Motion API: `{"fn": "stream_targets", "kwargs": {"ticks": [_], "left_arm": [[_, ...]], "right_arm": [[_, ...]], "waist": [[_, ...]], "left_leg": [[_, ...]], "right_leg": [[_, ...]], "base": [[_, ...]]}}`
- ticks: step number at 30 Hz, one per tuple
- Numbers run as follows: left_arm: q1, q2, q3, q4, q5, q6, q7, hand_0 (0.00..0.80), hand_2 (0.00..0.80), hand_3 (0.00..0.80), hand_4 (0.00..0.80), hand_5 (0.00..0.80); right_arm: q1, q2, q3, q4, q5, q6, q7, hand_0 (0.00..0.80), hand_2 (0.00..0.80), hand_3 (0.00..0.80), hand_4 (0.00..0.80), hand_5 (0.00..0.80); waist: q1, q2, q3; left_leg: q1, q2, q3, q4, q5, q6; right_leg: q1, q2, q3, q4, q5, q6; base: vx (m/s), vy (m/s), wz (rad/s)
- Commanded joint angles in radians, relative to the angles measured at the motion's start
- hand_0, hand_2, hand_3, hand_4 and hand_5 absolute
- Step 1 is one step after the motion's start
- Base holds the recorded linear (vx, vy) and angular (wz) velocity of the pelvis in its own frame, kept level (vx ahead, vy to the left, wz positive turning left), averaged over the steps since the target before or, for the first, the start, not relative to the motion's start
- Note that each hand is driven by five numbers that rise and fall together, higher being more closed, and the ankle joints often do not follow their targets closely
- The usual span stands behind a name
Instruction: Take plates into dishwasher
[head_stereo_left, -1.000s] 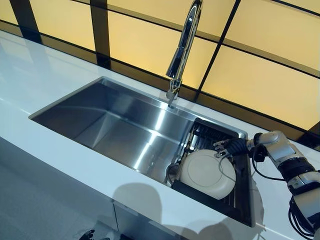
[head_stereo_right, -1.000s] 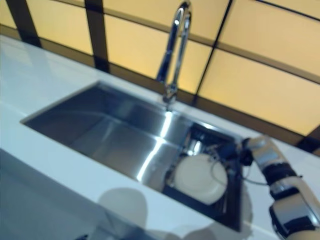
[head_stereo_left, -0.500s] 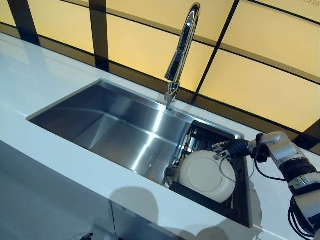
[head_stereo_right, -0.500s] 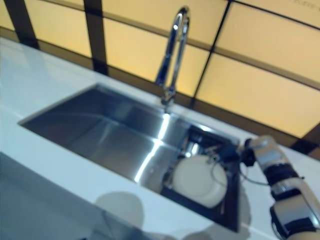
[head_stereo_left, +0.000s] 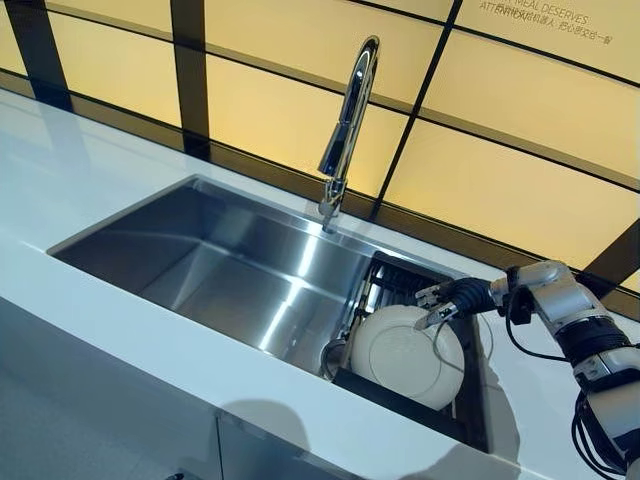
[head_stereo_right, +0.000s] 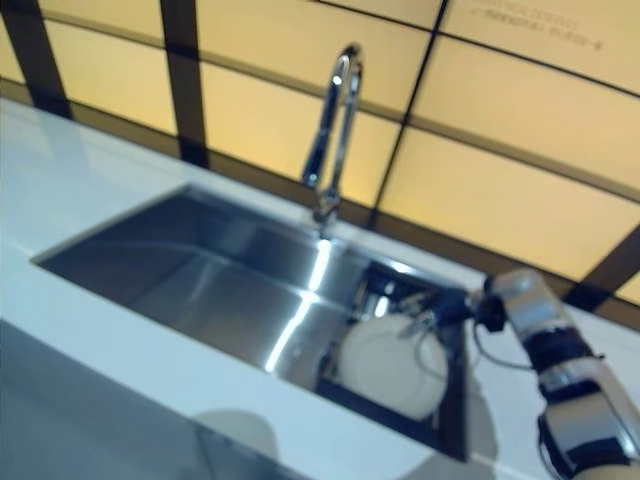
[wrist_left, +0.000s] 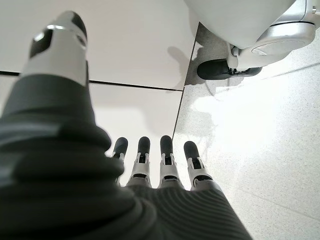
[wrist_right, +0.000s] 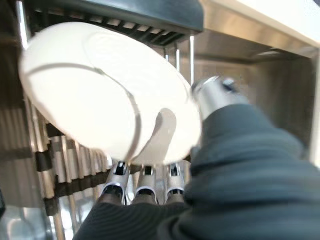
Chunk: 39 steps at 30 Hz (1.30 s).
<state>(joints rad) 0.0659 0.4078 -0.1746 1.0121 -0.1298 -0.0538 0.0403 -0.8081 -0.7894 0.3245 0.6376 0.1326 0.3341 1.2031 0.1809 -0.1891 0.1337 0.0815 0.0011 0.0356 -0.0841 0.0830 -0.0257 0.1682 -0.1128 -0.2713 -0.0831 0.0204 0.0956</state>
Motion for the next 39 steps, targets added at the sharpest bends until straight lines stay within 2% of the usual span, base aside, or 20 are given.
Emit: {"fn": "stream_targets", "kwargs": {"ticks": [1, 39], "left_arm": [[-0.048, -0.021, -0.005, 0.044, 0.041, -0.032, 0.013, 0.0, 0.0, 0.0, 0.0, 0.0], [-0.041, -0.014, 0.0, 0.031, 0.048, -0.027, 0.015, 0.0, 0.0, 0.0, 0.0, 0.0]], "right_arm": [[0.035, 0.001, 0.136, -0.044, -0.009, 0.014, 0.12, 0.8, 0.8, 0.8, 0.8, 0.8], [0.041, -0.01, 0.13, -0.06, 0.019, 0.019, 0.068, 0.8, 0.8, 0.8, 0.8, 0.8]], "waist": [[0.015, 0.019, 0.019], [0.019, 0.01, 0.034]], "left_leg": [[0.007, 0.001, 0.018, 0.003, -0.061, -0.008], [0.003, 0.0, -0.003, 0.005, -0.063, -0.002]], "right_leg": [[-0.057, -0.023, -0.019, 0.062, 0.053, 0.046], [-0.062, -0.017, -0.013, 0.076, 0.046, 0.043]], "base": [[0.0, 0.0, 0.0], [0.0, 0.0, 0.0]]}}
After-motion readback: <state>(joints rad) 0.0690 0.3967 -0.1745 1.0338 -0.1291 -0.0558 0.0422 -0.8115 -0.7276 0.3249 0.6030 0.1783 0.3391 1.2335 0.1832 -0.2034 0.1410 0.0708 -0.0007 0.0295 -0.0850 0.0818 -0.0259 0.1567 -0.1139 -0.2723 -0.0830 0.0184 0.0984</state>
